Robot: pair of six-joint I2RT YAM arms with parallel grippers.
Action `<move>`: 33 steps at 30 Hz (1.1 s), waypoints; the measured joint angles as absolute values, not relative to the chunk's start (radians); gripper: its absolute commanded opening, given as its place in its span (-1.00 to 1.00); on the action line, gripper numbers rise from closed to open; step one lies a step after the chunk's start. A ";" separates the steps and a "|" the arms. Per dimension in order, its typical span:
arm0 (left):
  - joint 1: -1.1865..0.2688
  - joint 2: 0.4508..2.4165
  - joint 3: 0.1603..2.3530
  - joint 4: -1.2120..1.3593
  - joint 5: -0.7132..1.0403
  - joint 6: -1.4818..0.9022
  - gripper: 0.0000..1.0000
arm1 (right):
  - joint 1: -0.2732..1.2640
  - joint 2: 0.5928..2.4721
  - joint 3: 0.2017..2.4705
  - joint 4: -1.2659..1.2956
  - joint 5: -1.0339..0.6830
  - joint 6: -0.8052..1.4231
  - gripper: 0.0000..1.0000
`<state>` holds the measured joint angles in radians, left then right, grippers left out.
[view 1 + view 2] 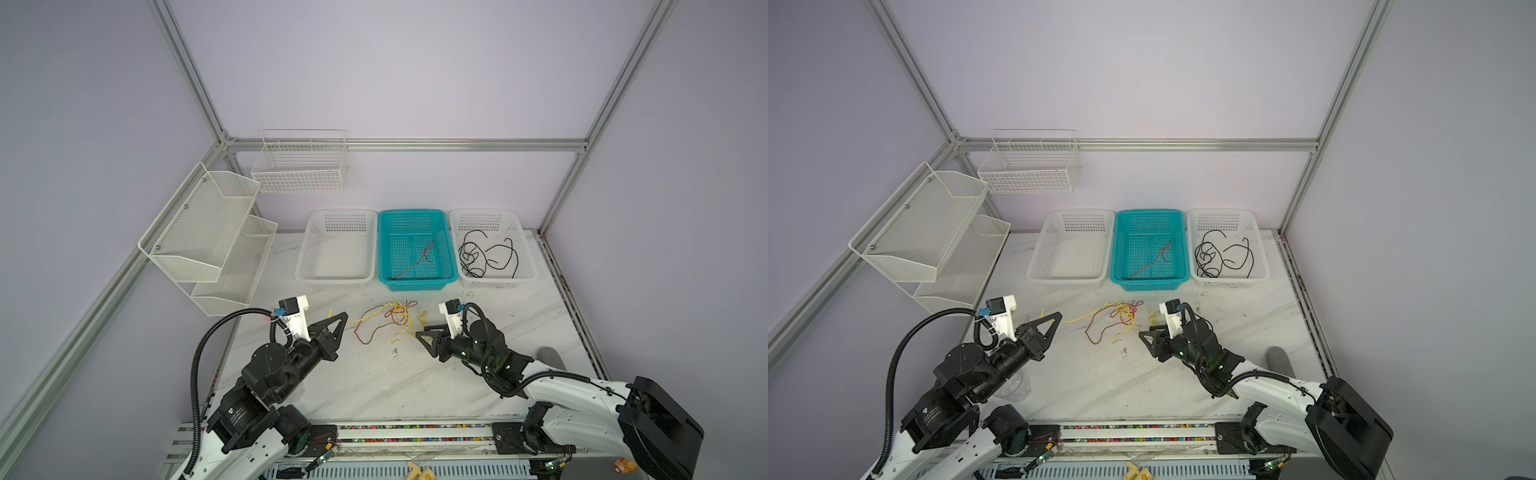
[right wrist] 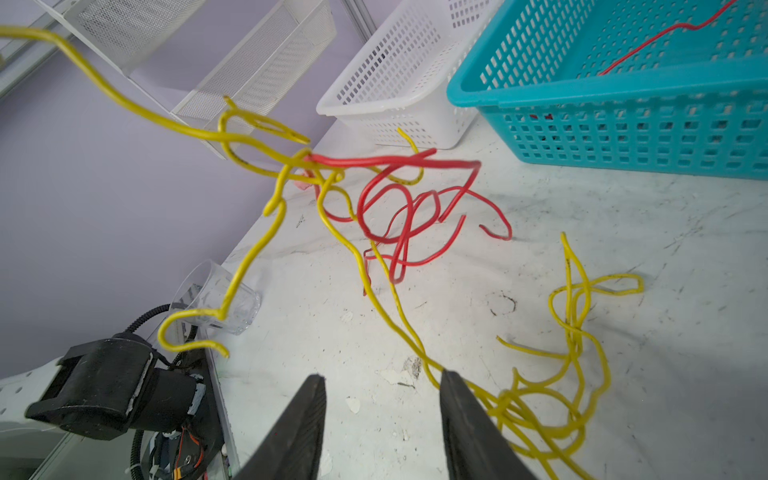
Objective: Untangle the cables
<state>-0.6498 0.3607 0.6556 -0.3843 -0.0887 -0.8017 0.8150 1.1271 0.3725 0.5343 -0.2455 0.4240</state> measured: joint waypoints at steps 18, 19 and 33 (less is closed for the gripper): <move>-0.650 0.347 0.656 -0.412 -0.108 -0.801 -1.00 | 0.820 1.253 0.399 0.408 -0.018 0.497 0.00; -0.650 0.346 0.656 -0.413 -0.108 -0.801 -1.00 | 0.820 1.275 0.416 0.405 -0.016 0.495 0.01; -0.650 0.334 0.656 -0.464 -0.103 -0.773 -1.00 | 0.782 1.525 0.632 0.400 0.028 0.428 -0.01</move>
